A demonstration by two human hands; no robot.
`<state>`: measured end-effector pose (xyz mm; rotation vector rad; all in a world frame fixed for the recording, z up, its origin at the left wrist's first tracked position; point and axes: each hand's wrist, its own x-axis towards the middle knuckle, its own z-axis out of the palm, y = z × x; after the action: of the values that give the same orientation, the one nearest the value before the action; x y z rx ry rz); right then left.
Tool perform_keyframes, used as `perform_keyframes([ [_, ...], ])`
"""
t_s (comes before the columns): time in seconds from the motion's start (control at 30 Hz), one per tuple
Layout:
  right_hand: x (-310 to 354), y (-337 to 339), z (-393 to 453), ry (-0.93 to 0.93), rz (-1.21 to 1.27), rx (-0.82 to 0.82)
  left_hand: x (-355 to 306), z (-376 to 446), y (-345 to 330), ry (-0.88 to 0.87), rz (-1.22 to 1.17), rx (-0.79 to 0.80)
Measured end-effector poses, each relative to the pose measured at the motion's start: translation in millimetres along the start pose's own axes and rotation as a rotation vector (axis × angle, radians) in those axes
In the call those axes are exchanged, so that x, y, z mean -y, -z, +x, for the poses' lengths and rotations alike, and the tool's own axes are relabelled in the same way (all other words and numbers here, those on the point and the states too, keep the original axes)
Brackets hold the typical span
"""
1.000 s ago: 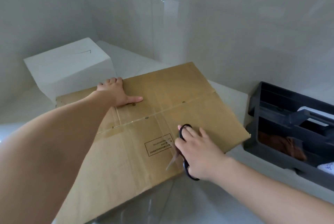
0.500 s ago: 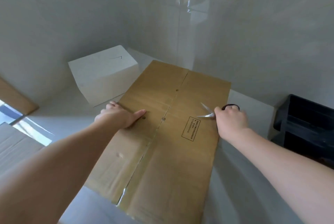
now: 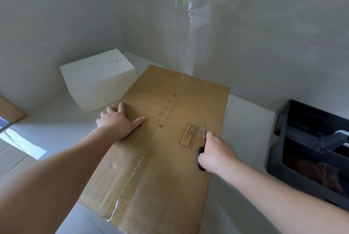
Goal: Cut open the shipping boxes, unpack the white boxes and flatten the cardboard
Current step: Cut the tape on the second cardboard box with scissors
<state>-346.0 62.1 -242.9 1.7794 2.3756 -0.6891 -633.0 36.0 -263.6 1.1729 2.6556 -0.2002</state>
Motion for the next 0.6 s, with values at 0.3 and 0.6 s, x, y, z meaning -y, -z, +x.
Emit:
perform_keyframes([
  [0.3, -14.7, 34.5, 72.4, -0.064, 0.010, -0.150, -29.7, -57.9, -5.1, 0.097, -0.018, 0.178],
  [0.6, -19.1, 39.8, 86.2, 0.138, -0.127, -0.171, -25.0, -75.4, -20.3, -0.439, 0.088, -0.098],
])
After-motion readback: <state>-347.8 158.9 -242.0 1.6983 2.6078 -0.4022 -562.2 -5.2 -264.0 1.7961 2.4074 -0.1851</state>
